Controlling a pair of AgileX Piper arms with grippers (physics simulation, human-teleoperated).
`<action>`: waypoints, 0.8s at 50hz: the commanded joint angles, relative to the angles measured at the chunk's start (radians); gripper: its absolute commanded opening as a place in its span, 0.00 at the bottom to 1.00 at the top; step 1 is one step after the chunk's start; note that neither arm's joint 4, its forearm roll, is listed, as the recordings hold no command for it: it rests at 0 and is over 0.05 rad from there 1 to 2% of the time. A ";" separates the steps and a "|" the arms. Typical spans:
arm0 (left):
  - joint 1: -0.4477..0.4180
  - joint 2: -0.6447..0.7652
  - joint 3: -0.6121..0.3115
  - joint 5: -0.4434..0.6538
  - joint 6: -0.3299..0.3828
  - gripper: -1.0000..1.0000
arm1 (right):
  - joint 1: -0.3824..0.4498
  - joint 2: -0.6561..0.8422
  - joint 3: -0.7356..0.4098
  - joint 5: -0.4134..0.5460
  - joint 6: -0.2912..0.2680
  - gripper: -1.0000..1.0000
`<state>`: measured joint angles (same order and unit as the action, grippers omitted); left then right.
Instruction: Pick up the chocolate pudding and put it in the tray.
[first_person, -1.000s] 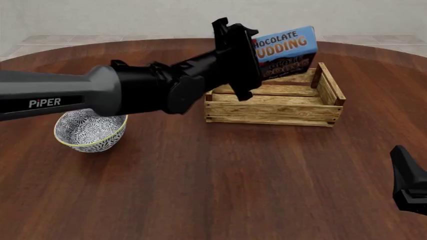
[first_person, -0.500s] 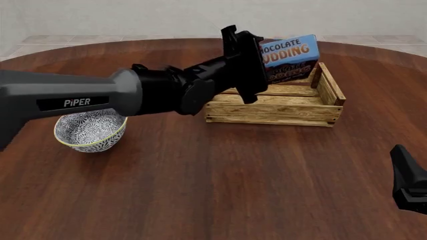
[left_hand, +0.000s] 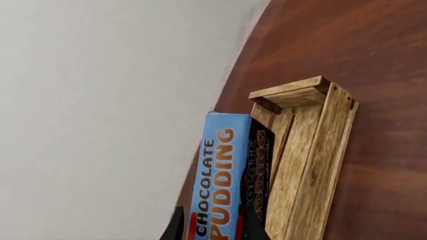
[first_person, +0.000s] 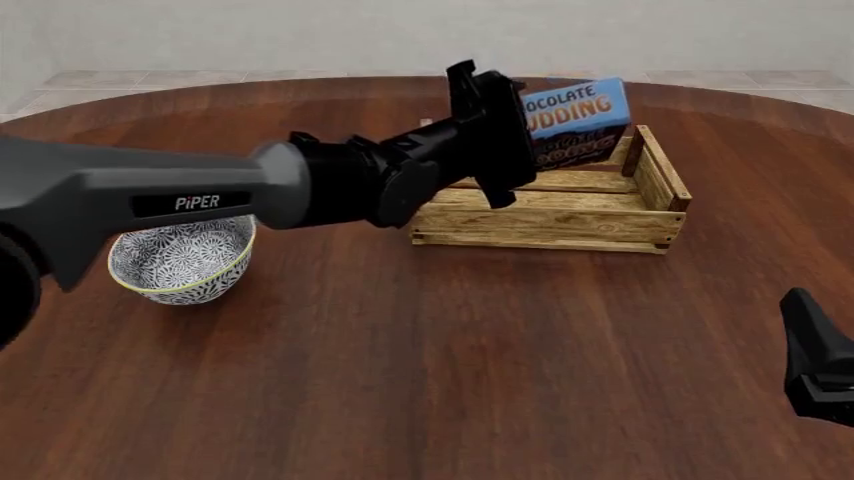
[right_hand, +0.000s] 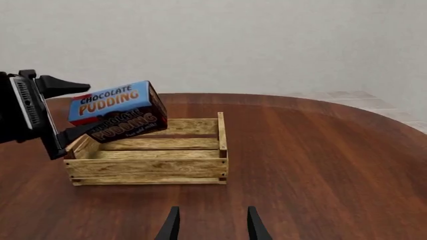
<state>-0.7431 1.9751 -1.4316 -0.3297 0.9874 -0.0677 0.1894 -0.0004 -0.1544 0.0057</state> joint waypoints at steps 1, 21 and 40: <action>0.005 0.027 -0.023 0.002 0.004 0.00 | 0.000 0.000 0.000 0.001 0.001 1.00; 0.008 0.076 -0.054 0.003 -0.004 0.00 | -0.003 -0.056 0.000 0.057 0.003 1.00; 0.015 0.115 -0.087 0.007 -0.002 0.00 | -0.005 -0.003 0.000 0.003 0.003 1.00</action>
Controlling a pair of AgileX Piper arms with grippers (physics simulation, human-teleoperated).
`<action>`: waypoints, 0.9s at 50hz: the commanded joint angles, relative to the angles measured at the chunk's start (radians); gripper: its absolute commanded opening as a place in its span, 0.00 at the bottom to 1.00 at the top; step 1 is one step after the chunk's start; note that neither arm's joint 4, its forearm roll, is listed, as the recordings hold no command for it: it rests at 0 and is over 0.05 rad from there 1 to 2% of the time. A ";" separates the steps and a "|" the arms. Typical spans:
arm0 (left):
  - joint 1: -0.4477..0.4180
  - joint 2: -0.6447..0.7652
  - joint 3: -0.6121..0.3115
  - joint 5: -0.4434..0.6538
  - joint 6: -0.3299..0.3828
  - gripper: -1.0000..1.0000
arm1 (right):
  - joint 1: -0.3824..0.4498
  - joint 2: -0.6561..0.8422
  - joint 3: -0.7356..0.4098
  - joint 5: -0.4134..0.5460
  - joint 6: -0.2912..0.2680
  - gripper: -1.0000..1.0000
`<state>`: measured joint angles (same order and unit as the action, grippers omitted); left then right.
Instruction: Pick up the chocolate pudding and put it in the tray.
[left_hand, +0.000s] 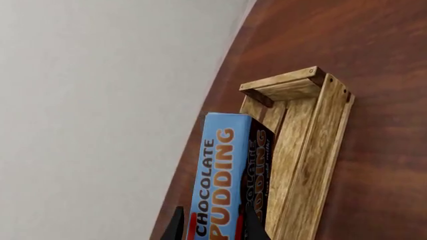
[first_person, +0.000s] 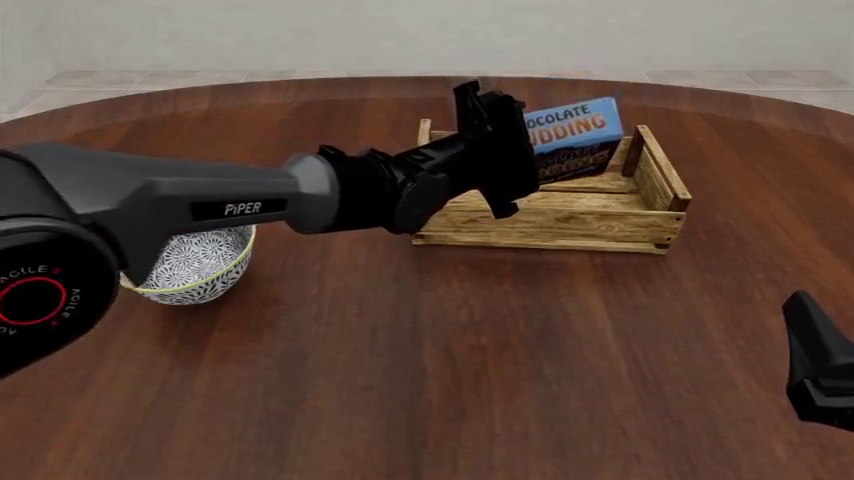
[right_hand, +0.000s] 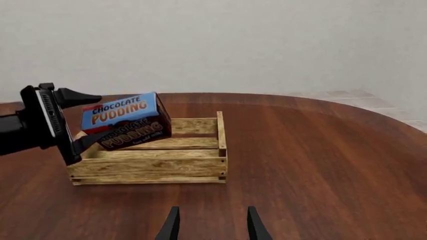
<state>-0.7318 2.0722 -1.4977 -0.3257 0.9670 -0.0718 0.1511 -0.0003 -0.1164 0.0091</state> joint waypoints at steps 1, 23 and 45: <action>0.004 0.021 -0.023 0.003 0.022 0.00 | 0.000 0.049 0.000 -0.048 0.001 1.00; 0.020 0.079 -0.101 0.039 0.011 0.00 | -0.004 0.057 0.000 -0.057 0.005 1.00; 0.021 0.084 -0.150 0.092 -0.057 0.00 | -0.004 0.036 0.000 -0.037 0.004 1.00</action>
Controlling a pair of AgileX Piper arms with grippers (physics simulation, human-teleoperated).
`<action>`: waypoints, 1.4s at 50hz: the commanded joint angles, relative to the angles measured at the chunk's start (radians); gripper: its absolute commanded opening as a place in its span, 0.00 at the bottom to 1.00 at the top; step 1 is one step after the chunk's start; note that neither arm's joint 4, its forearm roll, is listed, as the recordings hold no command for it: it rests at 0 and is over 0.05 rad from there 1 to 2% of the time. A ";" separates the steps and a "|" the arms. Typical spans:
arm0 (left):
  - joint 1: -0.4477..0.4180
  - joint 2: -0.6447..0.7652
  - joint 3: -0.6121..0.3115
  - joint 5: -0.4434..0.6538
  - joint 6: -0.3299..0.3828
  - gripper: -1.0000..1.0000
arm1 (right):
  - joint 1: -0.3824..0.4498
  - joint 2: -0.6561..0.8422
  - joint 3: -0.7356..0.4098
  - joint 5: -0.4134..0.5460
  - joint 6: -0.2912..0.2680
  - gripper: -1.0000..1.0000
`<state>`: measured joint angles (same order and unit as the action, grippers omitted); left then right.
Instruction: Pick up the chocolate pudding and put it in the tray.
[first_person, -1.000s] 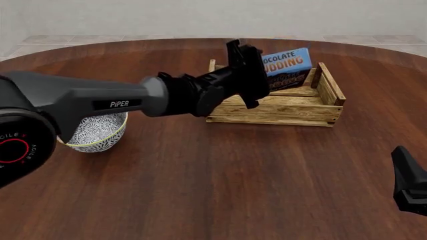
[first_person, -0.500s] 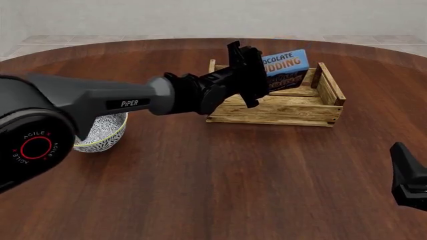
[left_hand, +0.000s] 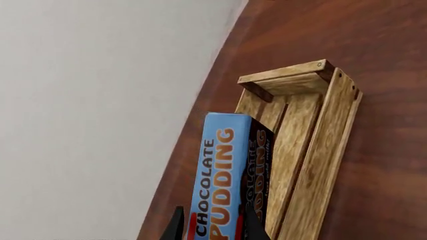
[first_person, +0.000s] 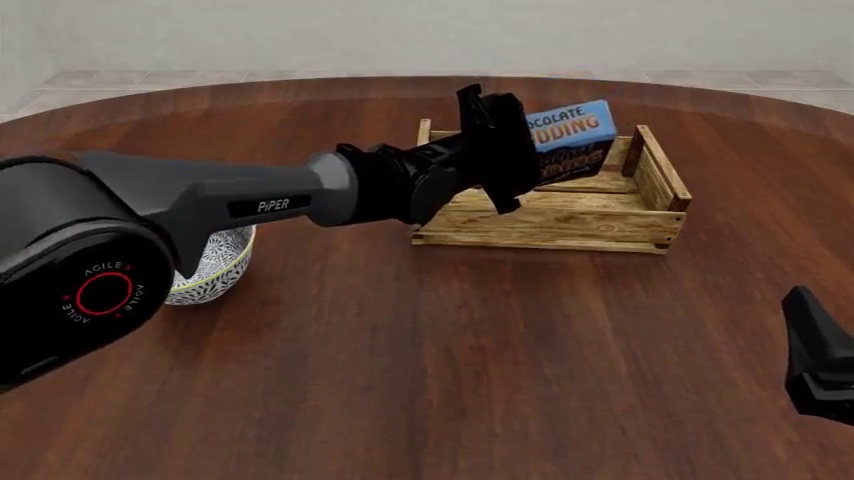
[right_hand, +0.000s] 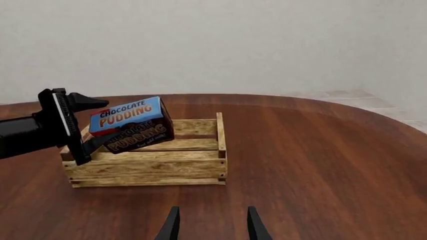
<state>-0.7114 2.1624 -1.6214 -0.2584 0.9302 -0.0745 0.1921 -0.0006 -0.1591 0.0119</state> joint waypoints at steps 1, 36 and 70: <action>0.002 -0.010 -0.032 0.031 -0.031 0.00 | -0.001 -0.007 0.000 0.007 0.002 1.00; 0.017 0.049 -0.091 0.070 -0.050 0.00 | -0.004 -0.003 0.000 0.002 0.006 1.00; 0.044 0.079 -0.158 0.121 -0.173 0.00 | -0.004 -0.022 0.000 0.020 0.003 1.00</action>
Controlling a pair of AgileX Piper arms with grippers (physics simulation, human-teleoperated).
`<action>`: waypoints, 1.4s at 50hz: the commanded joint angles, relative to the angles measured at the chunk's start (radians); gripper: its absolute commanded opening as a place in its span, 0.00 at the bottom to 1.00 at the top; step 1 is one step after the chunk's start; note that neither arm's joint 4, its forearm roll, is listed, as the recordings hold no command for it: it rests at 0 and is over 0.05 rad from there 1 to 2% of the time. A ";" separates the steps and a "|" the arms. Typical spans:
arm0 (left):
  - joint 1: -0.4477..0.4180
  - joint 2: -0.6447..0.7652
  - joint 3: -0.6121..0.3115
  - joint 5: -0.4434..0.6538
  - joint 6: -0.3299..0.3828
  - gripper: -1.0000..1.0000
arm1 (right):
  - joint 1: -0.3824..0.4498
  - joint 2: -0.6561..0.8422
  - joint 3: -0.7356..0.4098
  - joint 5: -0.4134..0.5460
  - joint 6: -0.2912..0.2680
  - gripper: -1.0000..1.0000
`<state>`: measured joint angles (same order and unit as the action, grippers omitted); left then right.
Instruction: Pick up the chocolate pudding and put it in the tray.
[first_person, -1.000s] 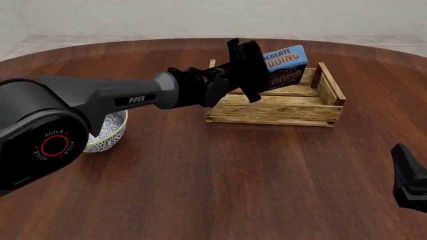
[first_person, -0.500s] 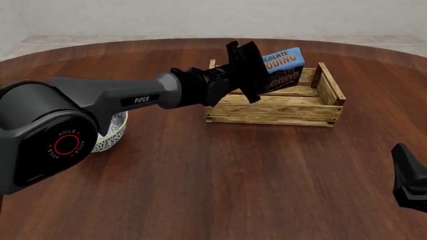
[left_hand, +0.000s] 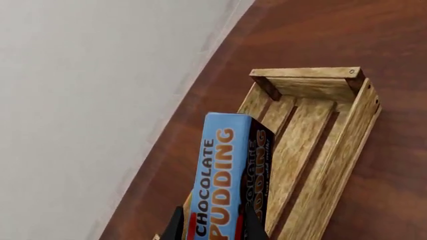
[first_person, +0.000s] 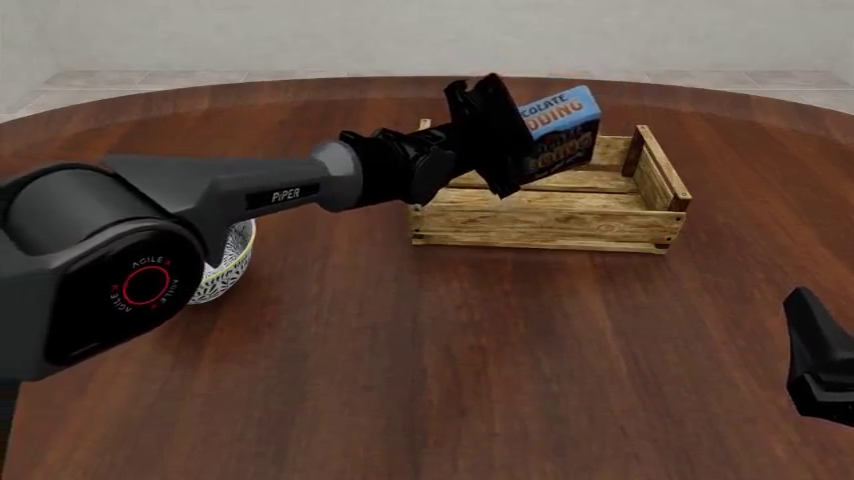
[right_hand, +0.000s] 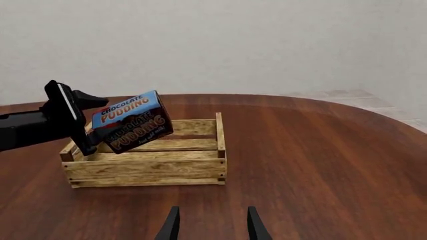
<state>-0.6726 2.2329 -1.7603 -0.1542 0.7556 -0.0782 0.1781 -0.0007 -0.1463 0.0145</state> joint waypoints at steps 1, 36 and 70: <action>0.006 0.009 -0.019 0.018 -0.001 0.00 | 0.000 -0.009 0.001 0.008 0.000 1.00; 0.021 0.076 -0.073 0.067 -0.013 0.00 | -0.003 -0.013 0.000 0.011 0.003 1.00; 0.030 0.117 -0.088 0.071 -0.039 0.00 | -0.003 0.020 0.001 -0.022 0.002 1.00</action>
<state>-0.6438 2.3390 -1.8413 -0.0814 0.7037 -0.0812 0.1803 -0.0003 -0.1505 0.0163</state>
